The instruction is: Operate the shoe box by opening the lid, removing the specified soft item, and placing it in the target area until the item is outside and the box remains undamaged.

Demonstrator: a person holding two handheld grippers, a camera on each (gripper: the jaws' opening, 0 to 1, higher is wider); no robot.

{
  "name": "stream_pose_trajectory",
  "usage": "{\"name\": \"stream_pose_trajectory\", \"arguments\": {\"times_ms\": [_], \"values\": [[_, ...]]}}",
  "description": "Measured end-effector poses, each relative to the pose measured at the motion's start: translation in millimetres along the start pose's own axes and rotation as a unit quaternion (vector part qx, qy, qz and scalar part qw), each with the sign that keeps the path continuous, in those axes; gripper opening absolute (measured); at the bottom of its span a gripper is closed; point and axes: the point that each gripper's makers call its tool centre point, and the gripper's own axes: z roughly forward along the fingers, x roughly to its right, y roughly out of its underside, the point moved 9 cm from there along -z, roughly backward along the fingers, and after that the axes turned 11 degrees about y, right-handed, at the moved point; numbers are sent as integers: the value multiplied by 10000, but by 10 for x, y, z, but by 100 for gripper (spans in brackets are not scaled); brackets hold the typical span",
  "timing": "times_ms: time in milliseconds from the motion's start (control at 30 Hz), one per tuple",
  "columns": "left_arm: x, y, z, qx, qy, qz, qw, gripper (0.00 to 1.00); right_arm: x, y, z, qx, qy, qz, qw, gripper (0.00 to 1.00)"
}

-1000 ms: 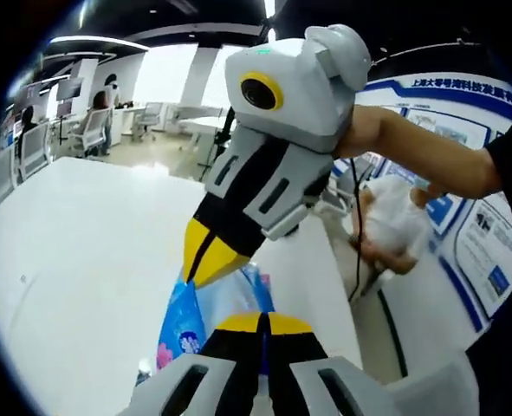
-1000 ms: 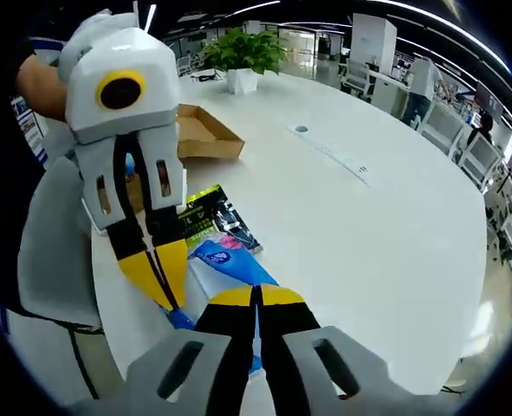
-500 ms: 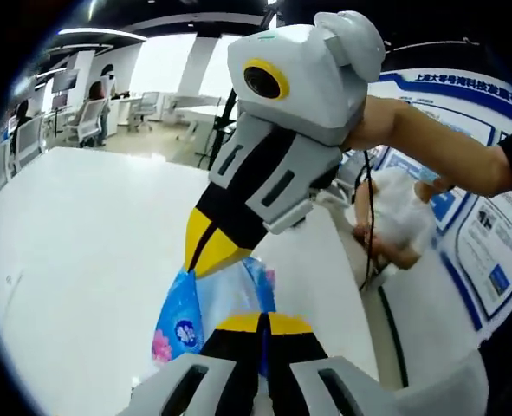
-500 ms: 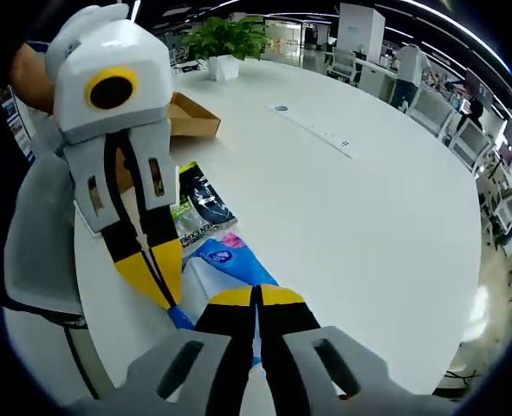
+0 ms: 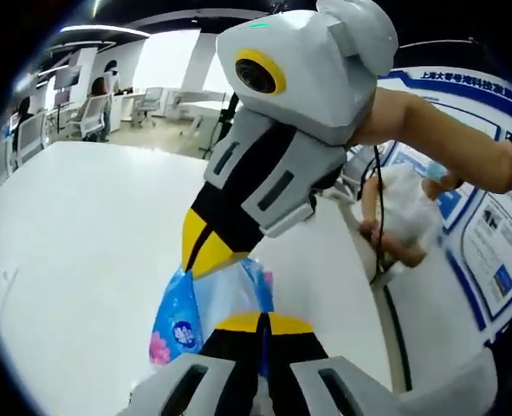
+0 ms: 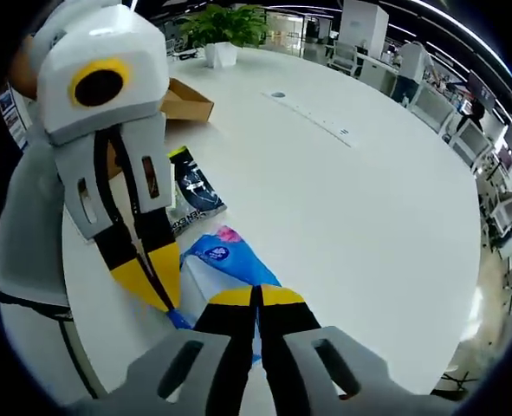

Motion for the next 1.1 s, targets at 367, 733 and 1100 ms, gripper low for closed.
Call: {"name": "stream_pose_trajectory", "arguments": {"times_ms": [367,733,1100], "values": [[123,-43,-66,65,-127,304,9994,8,-37,39,-68,-117,193,-105,9997,8],[249,-52,-310,306,-432,509,9973,22,-82,14,-203,-33,344,124,9993,18],[455,-52,-688,798,-804,485,9924,32,-149,-37,-391,86,552,593,9967,30]]}}
